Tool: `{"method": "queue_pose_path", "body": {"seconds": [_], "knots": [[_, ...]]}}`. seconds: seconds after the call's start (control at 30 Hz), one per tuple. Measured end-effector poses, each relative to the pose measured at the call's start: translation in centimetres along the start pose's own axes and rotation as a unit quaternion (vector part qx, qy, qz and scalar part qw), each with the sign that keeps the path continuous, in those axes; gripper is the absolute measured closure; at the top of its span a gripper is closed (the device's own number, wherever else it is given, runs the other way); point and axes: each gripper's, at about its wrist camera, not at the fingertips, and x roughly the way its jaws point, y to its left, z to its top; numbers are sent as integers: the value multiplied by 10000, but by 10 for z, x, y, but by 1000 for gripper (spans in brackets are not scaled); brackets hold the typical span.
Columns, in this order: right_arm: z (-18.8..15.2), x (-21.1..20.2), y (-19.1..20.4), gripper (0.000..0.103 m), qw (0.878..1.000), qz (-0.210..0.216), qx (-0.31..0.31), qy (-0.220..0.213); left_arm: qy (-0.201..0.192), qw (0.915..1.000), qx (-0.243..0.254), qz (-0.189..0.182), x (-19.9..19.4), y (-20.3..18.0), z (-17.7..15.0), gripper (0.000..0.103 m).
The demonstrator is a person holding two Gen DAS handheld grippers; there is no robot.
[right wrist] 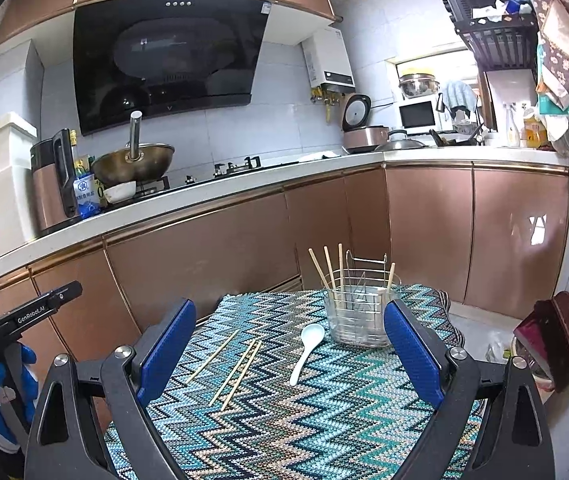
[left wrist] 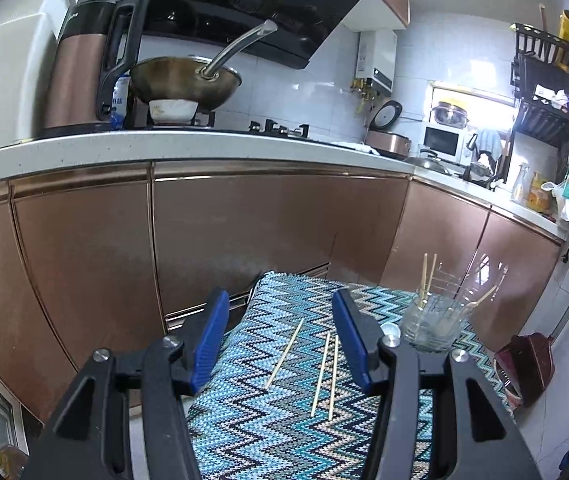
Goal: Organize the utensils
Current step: 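Withdraw both tools from the holder and move down over the cloth, then grasp a chopstick with the left tool while the right tool grasps the white spoon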
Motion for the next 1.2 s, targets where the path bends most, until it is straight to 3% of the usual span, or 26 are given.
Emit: {"method": "queue_pose_path", "body": {"seconds": [0.33, 0.63, 0.73, 0.9, 1.07, 1.2], "knots": [[-7, 39, -14, 17, 9994, 18, 88, 332, 579, 9981, -28, 199, 56, 14, -14, 51], [-41, 124, -27, 39, 9918, 216, 216, 1244, 1472, 9890, 115, -47, 137, 5, -40, 51], [-50, 152, -28, 46, 9880, 271, 241, 1503, 1942, 9802, 191, -344, 173, -6, -49, 51], [-67, 205, -30, 56, 9785, 431, 269, 2000, 2795, 9554, 457, -837, 240, -34, -64, 52], [-81, 261, -31, 60, 9662, 512, 295, 2510, 3411, 9324, 603, -1033, 296, -54, -80, 52], [-91, 305, -32, 60, 9585, 433, 182, 2812, 3675, 9223, 660, -998, 331, -60, -87, 54]]}}
